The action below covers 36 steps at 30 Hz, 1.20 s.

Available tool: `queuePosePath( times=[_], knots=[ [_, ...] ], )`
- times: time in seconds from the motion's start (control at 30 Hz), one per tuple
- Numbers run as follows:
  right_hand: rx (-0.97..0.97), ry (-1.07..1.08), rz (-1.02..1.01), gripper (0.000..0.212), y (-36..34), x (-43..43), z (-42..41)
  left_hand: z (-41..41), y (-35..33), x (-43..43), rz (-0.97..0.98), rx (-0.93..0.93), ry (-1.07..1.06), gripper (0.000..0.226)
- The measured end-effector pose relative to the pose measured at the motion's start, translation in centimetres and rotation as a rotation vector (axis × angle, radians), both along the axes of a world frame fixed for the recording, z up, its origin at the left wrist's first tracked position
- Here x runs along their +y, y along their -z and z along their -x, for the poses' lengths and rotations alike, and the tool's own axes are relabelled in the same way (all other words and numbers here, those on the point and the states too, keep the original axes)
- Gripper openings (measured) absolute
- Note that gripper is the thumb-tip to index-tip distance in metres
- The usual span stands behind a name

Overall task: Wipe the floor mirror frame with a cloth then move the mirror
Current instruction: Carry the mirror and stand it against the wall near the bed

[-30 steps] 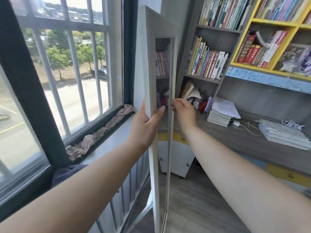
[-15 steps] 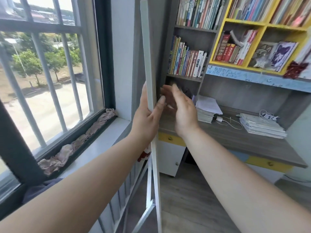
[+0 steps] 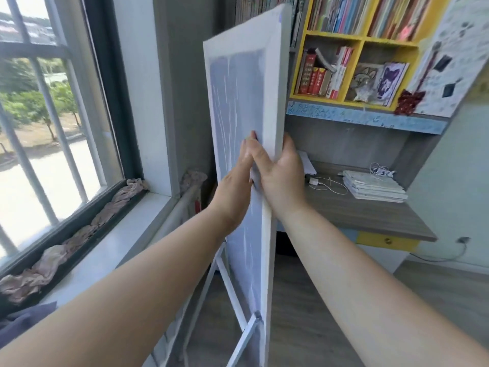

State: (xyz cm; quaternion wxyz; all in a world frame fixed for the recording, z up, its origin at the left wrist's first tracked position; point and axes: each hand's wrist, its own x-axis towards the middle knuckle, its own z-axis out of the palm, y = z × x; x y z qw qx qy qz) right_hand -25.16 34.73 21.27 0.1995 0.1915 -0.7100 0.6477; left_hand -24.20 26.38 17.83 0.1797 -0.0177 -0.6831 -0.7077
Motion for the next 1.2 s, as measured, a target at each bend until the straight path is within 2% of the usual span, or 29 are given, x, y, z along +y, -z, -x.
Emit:
queuePosePath(
  times=[0.07,0.13,0.3,0.5,0.77,1.03,1.2],
  knots=[
    [-0.014,0.102,-0.041,0.029,0.0,1.4,1.3,0.7,0.3,1.0,-0.027,0.014,0.086,0.058],
    [-0.024,0.143,-0.101,0.024,-0.1,3.0,2.3,2.0,0.7,1.5,-0.047,-0.002,0.159,0.043],
    [0.009,0.139,-0.107,0.028,-0.5,6.4,3.8,3.9,1.3,2.6,-0.063,-0.034,-0.142,0.038],
    [0.007,0.072,-0.080,0.023,-0.6,10.3,5.9,8.5,3.1,2.2,0.053,-0.219,-0.298,0.054],
    [-0.020,-0.028,-0.048,0.014,-1.0,14.0,10.6,13.8,4.4,3.8,0.127,-0.313,-0.354,0.063],
    [-0.018,-0.058,-0.033,0.012,-1.0,15.0,14.2,18.3,5.8,0.4,0.178,-0.374,-0.422,0.072],
    [-0.025,-0.036,0.006,0.015,-1.1,14.7,16.0,21.7,6.5,-1.9,0.089,-0.412,-0.405,0.073]
  ],
)
